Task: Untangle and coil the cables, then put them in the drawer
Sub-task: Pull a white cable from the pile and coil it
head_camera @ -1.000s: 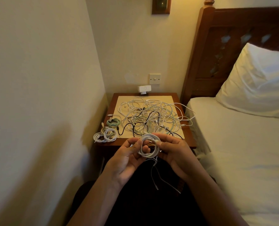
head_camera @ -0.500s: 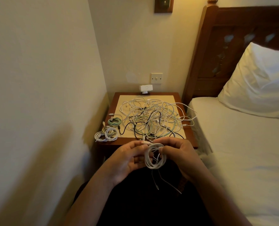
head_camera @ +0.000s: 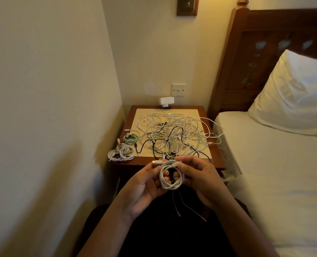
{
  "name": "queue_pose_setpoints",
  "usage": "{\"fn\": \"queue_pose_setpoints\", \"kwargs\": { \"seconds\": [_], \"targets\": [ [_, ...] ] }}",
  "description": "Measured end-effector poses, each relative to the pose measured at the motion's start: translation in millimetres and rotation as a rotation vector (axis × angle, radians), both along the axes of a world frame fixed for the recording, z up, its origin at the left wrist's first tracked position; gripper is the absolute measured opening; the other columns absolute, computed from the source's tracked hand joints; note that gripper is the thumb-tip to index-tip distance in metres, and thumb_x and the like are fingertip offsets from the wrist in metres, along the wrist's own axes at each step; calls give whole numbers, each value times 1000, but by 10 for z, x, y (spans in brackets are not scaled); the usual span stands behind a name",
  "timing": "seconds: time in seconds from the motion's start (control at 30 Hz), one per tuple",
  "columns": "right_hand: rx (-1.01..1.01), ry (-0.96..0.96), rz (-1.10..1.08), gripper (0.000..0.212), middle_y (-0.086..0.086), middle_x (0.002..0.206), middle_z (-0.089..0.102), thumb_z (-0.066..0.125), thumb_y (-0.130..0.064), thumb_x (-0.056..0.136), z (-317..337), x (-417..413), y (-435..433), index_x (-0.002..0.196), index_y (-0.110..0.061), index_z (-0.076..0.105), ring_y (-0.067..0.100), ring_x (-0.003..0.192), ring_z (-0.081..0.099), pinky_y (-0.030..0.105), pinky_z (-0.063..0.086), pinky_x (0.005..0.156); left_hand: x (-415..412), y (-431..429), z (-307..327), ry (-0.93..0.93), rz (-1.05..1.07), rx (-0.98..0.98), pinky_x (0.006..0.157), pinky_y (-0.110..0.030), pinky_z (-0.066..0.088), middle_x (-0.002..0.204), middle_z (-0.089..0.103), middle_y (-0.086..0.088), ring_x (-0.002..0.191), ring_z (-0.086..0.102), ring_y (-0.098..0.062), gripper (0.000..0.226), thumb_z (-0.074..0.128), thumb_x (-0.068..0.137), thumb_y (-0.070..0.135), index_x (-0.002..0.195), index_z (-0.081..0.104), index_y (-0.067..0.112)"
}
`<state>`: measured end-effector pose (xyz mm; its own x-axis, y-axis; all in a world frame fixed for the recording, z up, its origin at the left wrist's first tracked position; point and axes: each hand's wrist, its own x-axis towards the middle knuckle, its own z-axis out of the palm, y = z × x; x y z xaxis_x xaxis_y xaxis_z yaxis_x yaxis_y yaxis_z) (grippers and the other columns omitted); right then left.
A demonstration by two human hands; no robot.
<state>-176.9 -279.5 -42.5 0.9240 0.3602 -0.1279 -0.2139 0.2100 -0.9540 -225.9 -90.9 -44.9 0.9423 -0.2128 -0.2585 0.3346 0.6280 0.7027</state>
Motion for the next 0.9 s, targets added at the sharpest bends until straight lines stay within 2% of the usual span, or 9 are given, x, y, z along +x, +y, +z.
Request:
{"fn": "queue_pose_setpoints", "kwargs": {
  "seconds": [0.1, 0.2, 0.3, 0.4, 0.57, 0.7, 0.77, 0.9],
  "targets": [
    [-128, -120, 4, 16, 16, 99, 77, 70, -6, 94, -4, -15, -20, 109, -8, 76, 22, 79, 71, 33, 59, 75, -36, 23, -41, 1, -46, 22, 82, -41, 59, 93, 66, -15, 82, 68, -22, 36, 68, 89, 17, 122, 63, 3],
    [-181, -182, 52, 15, 13, 97, 78, 72, -6, 93, 27, -23, -74, 106, -10, 78, 22, 82, 73, 32, 59, 77, -58, 57, -45, 43, -117, -10, 86, -45, 57, 95, 67, -18, 86, 68, -27, 32, 65, 94, 31, 111, 68, 4],
    [-162, -190, 86, 16, 12, 102, 79, 72, -7, 93, 39, -49, -87, 108, -10, 78, 31, 94, 75, 37, 61, 85, -69, 27, -44, 25, -117, -8, 75, -37, 53, 98, 68, -18, 80, 66, -25, 21, 67, 94, 24, 104, 64, 7],
    [-129, -184, 68, 18, 15, 103, 78, 74, -11, 91, 27, -68, -86, 108, -11, 78, 36, 96, 73, 44, 59, 90, -91, -35, -55, -8, -98, -34, 74, -35, 41, 93, 66, -13, 75, 63, -20, 24, 70, 90, 19, 105, 57, 5],
    [10, -50, 41, 25, 24, 99, 75, 75, -17, 80, -36, -72, -137, 104, -11, 79, 34, 86, 67, 51, 53, 91, -118, -157, -28, -68, -131, -101, 74, -38, 49, 90, 59, -10, 74, 59, -19, 18, 64, 93, 14, 102, 50, 8],
    [-54, -86, 43, 23, 17, 106, 77, 70, -12, 92, -57, -105, -209, 115, -11, 75, 29, 93, 72, 47, 57, 93, -132, -280, 39, -48, -3, 36, 71, -38, 48, 81, 57, -10, 67, 55, -17, 11, 61, 95, 9, 95, 50, 7],
    [-101, -96, 84, 25, 13, 108, 78, 69, -9, 95, -43, -150, -258, 120, -11, 71, 30, 99, 74, 46, 59, 93, -160, -314, 65, -19, 42, 33, 73, -38, 46, 80, 56, -10, 67, 53, -17, 3, 52, 98, 9, 99, 51, 6],
    [-243, -182, 53, 27, 5, 105, 79, 74, -4, 92, -51, -233, -315, 116, -16, 74, 27, 101, 75, 49, 60, 95, -229, -353, 68, 71, 41, -48, 72, -33, 43, 79, 54, -9, 66, 54, -18, 21, 56, 94, 7, 115, 53, 6]
  ]
}}
